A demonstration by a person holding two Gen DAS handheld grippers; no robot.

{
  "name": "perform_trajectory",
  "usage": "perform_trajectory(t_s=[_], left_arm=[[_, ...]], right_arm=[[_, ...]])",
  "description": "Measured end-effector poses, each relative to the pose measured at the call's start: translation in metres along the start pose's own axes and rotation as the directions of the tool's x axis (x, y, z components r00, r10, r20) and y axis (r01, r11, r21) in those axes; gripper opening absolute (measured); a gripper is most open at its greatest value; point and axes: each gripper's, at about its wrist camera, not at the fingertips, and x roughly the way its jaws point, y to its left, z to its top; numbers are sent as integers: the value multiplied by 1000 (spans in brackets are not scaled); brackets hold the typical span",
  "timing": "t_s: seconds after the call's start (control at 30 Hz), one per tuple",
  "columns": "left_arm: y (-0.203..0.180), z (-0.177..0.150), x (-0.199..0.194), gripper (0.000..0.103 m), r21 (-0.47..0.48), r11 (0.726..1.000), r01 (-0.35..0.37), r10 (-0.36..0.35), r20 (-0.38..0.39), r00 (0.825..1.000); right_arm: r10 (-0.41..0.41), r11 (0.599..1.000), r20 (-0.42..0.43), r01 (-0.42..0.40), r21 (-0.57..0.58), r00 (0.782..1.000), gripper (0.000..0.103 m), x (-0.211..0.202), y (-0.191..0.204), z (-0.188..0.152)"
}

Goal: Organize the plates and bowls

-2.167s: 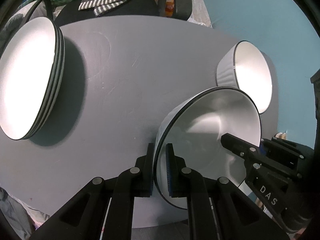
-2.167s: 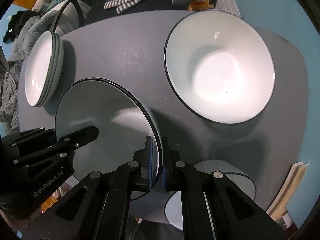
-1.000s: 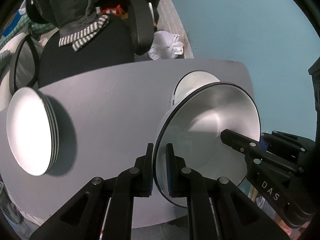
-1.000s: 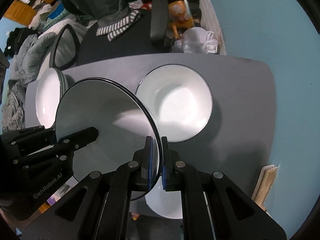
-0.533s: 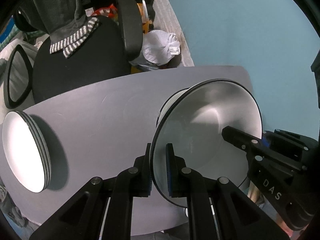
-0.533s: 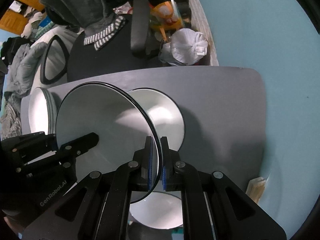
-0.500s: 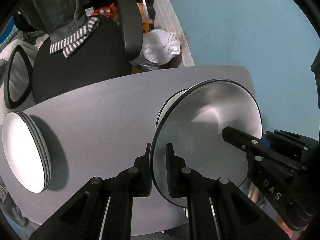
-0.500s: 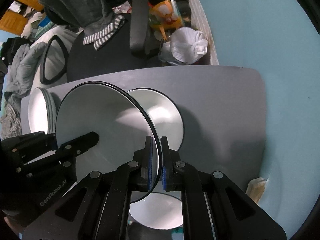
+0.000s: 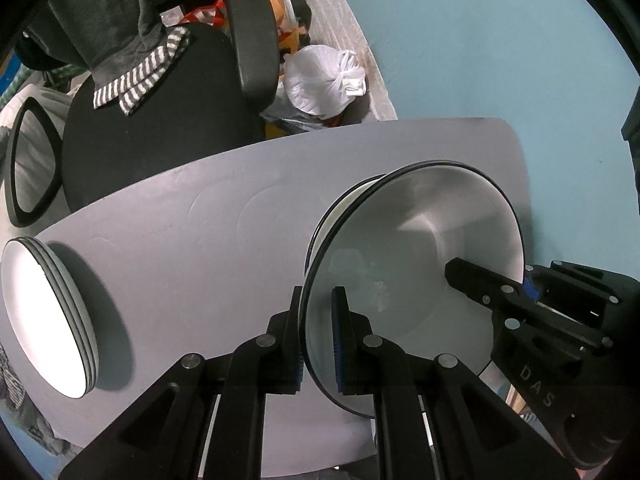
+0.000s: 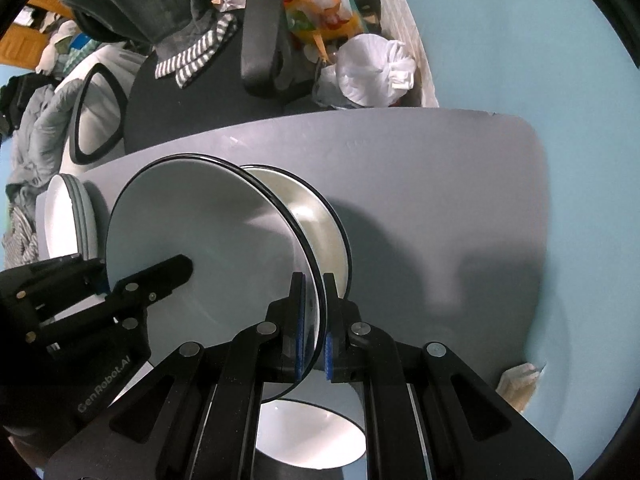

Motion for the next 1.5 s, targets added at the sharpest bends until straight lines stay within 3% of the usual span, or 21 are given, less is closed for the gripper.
perform_trajectory(t_s=[0.33,0.73,0.9,0.97,1.17,1.27,1.5], left_arm=[[-1,3,2,10,16,1000,-24,24,3,1000],[-1,2,9,11,44,999,-25,26,-14,1000],[-1,1,8,14,47,998,-33,34,-13,999],[-1,0,7,15,50,998,-30,31,-9,999],[2,-2,5,16,41,999,-25,25,-7,1000],[3,-5,1,22,40,999,-32,32,3,999],[3,-14,-12,27,36,998,-42,40,50,998]], right_arm=[[3,1000,-4,-3,6,1000,7,2,-3,4],[-51,999,-24,50,-20,998,8,3,1,8],[-102,993,-32,100,-59,994,16,-1,9,10],[-132,989,-27,130,-76,991,29,-2,12,10],[-160,982,-26,156,-102,987,29,-3,16,11],[-164,981,-16,161,-105,986,29,-5,17,9],[-160,985,-4,160,-72,987,37,-7,14,2]])
